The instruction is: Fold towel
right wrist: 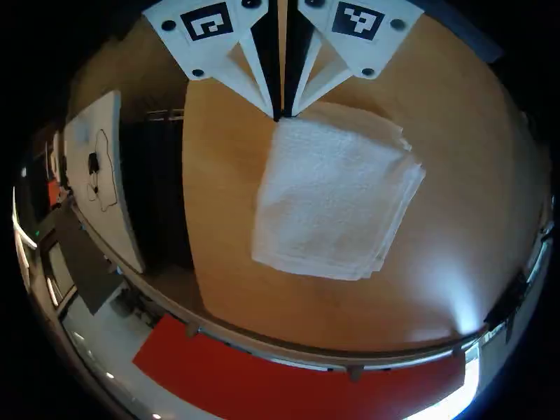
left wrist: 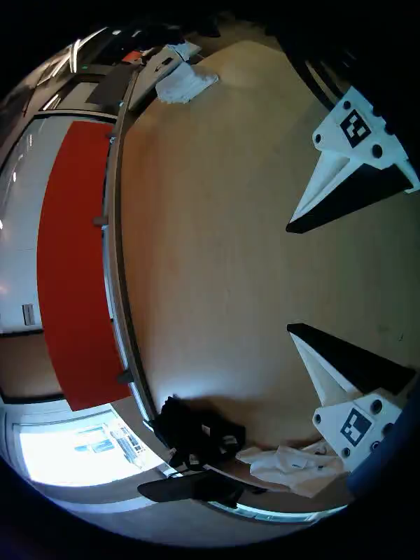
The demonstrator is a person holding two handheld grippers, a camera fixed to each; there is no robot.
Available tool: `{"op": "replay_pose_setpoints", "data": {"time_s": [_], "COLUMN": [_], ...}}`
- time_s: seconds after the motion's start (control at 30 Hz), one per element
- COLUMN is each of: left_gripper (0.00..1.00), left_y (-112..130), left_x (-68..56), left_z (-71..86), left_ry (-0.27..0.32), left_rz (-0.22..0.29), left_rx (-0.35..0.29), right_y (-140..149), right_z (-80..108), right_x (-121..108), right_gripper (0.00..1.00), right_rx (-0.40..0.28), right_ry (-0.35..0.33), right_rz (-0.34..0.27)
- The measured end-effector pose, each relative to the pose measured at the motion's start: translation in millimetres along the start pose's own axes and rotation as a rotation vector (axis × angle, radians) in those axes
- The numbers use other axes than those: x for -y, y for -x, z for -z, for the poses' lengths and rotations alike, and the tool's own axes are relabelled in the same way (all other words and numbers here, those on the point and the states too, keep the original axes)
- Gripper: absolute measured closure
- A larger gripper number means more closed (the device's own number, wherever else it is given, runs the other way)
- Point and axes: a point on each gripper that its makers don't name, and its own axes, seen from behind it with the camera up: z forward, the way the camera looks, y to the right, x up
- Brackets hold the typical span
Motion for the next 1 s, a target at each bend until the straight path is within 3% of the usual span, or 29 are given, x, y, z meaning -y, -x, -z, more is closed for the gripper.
{"op": "replay_pose_setpoints", "data": {"time_s": [0.33, 0.67, 0.8, 0.93, 1.0], "left_gripper": [0.04, 0.04, 0.04, 0.04, 0.04], "left_y": [-0.2, -3.1, -3.5, -3.7, -4.1], "left_x": [-2.2, -4.3, -4.6, -5.3, -5.7], "left_z": [-0.3, -0.4, -0.8, -0.4, 0.2], "left_ry": [0.001, 0.002, 0.003, 0.006, 0.007], "left_rz": [-0.001, -0.001, -0.003, 0.0, 0.001], "left_rx": [0.002, -0.003, -0.005, -0.007, -0.009], "right_y": [1.2, 2.8, 3.6, 3.3, 2.9], "right_z": [-0.6, -0.4, 0.5, 2.0, 2.9], "right_x": [0.9, -4.7, -6.7, -8.8, -8.0], "right_gripper": [0.95, 0.84, 0.66, 0.27, 0.11], "right_rx": [-0.014, -0.031, -0.032, -0.036, -0.04], "right_ry": [-0.005, 0.023, 0.039, 0.059, 0.062], "right_rz": [-0.018, -0.044, -0.039, -0.031, -0.03]}}
